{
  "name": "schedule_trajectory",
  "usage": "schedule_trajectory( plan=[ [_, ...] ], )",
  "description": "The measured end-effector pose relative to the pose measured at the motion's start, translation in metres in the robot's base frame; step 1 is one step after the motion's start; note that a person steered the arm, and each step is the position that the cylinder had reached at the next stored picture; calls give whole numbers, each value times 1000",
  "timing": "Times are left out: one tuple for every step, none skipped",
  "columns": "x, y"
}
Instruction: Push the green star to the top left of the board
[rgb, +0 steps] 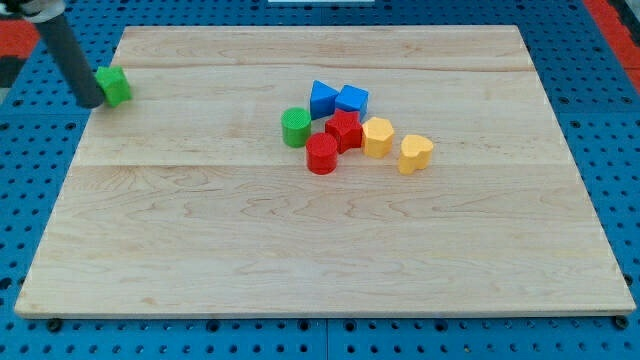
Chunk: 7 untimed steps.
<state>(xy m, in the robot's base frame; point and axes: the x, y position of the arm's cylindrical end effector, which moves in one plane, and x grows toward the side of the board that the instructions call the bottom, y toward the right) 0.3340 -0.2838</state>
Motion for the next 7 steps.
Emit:
schedule_trajectory(
  plan=[
    [-31, 2],
    [-42, 18],
    [-45, 40],
    [-64, 48],
    [-72, 63],
    [-72, 69],
    [-72, 64]
  ],
)
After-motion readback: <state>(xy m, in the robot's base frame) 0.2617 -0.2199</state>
